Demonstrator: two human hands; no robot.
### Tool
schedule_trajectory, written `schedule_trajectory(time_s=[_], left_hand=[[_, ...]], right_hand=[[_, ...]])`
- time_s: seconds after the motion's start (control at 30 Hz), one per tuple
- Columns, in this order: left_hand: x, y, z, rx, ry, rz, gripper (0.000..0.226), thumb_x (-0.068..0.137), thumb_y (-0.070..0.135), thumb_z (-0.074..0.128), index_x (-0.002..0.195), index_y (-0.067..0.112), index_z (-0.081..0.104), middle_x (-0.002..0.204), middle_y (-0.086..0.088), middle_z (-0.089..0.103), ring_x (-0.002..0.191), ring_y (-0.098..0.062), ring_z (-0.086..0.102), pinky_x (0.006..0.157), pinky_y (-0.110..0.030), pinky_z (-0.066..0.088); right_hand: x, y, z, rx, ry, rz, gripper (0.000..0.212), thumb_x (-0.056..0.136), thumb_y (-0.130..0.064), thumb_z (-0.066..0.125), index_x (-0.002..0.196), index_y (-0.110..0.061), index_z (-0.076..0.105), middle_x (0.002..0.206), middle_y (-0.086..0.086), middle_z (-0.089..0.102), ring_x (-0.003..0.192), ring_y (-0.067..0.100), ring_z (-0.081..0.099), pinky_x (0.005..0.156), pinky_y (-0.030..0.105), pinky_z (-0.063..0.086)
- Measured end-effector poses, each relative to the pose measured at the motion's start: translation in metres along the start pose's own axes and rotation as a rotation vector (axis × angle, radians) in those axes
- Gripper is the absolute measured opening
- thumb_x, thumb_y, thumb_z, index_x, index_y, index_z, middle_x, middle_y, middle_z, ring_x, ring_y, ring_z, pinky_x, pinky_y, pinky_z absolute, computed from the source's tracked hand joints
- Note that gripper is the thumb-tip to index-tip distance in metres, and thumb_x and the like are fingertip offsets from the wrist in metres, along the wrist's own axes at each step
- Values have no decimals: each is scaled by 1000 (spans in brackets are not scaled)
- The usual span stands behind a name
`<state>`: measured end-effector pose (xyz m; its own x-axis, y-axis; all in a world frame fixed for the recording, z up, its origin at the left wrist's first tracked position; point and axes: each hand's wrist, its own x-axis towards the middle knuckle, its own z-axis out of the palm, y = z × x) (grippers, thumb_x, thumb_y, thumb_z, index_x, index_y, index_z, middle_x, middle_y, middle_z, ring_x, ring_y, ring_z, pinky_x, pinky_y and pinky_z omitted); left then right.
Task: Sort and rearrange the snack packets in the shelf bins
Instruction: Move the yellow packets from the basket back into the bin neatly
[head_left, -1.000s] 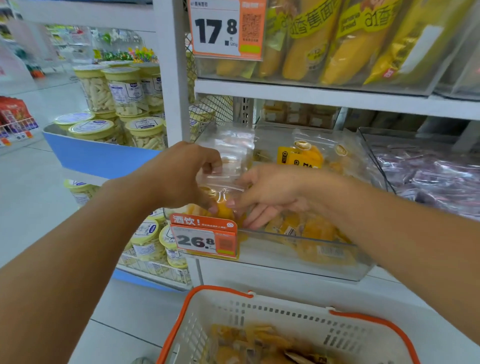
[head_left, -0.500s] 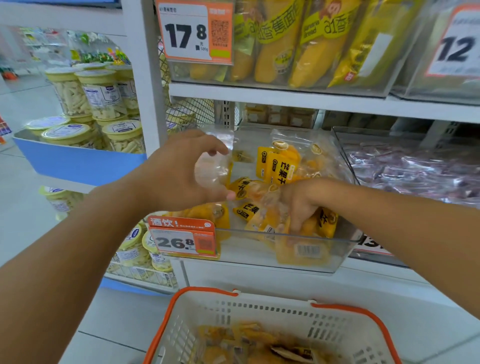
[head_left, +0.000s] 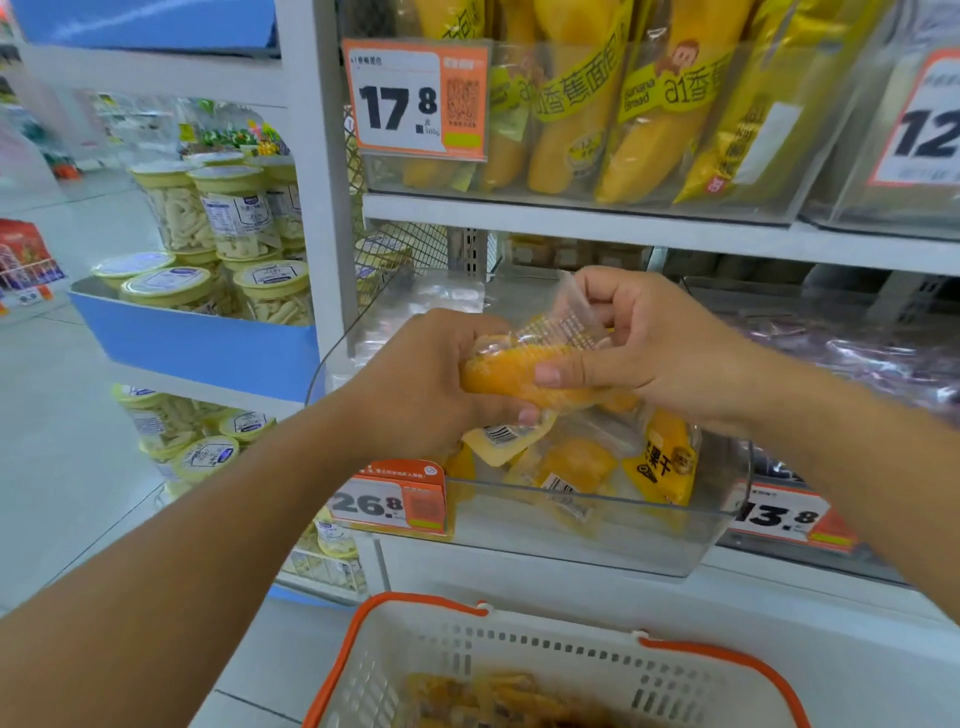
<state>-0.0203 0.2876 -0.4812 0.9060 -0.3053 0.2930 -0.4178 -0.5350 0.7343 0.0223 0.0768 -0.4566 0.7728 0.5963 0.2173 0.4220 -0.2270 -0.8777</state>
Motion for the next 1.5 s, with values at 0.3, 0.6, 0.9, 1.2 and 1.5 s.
schedule_trajectory(time_s=[0.3,0.6,0.9,1.2,1.5], left_hand=[[-20,-20,-52,69,105,-28,18,73,30,82,84,18,75,69,11,69,58,-1,56,57,-13,43],[-30,-40,-77,444,30,-131,31,70,23,89,93,36,73,86,23,69,69,-5,58,60,-9,41],[-31,-25,-77,301,45,-219,36,71,1,57,87,26,77,73,22,66,55,-2,52,57,-16,42],[-21,-31,-47,605,-66,56,29,66,53,83,83,32,72,105,15,58,103,-7,52,90,-28,41],[-24,-42,-60,508,-9,-18,31,59,45,90,81,32,74,109,18,65,102,5,56,91,-19,42]], right_hand=[[17,-3,24,-93,219,-187,24,70,-9,84,73,-3,62,71,19,73,66,27,74,55,37,62],[33,5,76,-358,144,-203,24,75,-6,86,69,-14,64,70,-4,69,73,14,70,66,30,59],[43,1,104,-442,-241,49,26,91,-31,73,90,-5,73,83,10,73,72,23,69,70,39,59],[48,61,26,-1013,-385,727,48,83,-58,71,94,-11,72,92,7,70,78,21,66,69,27,49],[53,81,21,-1144,-251,685,42,70,-29,90,96,-7,66,95,10,68,84,25,68,74,34,58]])
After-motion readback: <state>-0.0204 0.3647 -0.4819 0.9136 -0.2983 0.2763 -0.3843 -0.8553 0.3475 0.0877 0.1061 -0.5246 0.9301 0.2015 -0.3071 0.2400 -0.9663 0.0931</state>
